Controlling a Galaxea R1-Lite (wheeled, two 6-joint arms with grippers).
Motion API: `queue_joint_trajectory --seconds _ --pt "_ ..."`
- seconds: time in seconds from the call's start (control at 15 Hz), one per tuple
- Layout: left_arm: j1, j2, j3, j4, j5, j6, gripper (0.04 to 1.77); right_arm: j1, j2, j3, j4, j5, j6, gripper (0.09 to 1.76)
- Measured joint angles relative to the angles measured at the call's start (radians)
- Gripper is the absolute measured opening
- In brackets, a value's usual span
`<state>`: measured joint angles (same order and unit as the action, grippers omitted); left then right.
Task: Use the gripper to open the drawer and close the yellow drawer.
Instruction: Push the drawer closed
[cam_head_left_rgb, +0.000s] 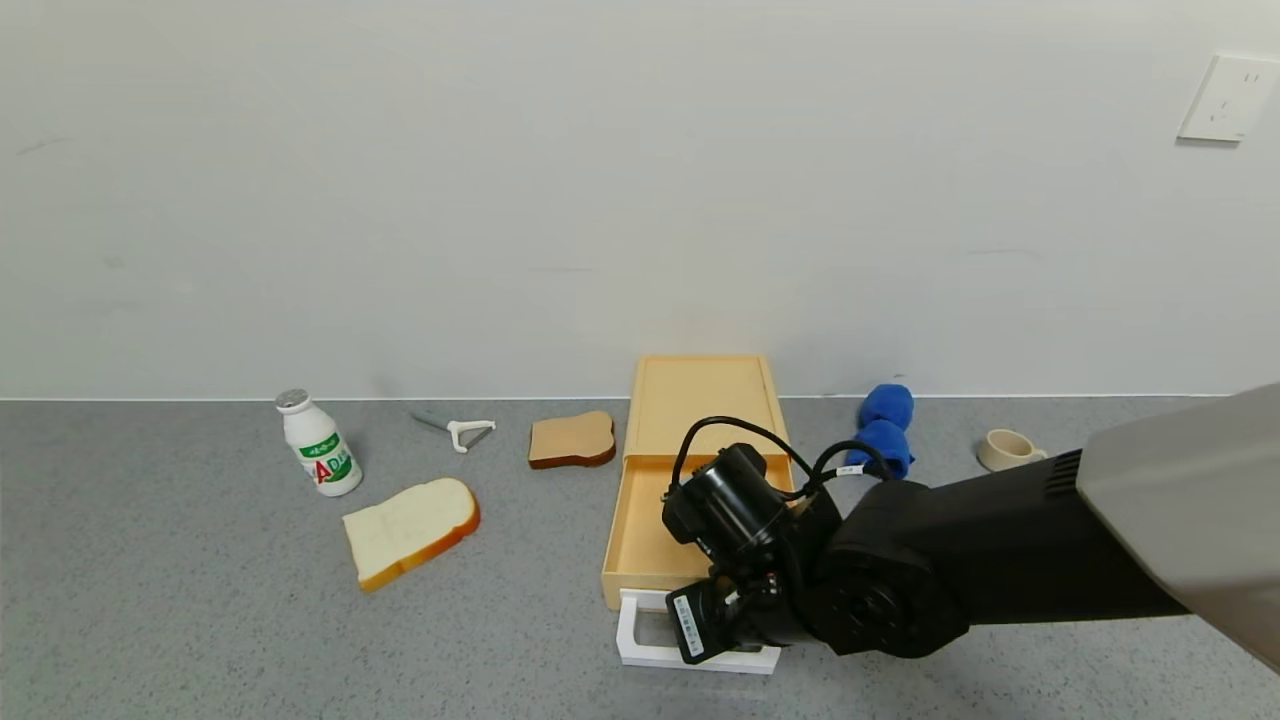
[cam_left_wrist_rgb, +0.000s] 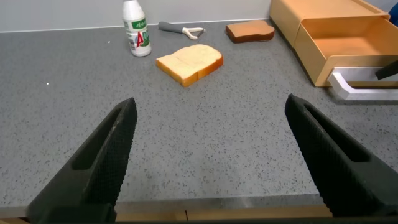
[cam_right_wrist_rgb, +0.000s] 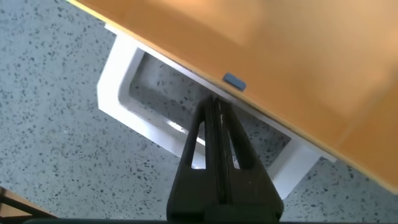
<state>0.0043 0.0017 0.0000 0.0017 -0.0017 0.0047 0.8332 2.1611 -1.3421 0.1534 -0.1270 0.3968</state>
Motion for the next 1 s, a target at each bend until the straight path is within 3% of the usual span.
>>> queue_joint_trajectory --seconds 1.0 --pt "0.000 0.000 0.000 0.000 0.000 0.000 1.72 -0.037 0.018 -0.024 0.018 -0.089 0.029 0.11"
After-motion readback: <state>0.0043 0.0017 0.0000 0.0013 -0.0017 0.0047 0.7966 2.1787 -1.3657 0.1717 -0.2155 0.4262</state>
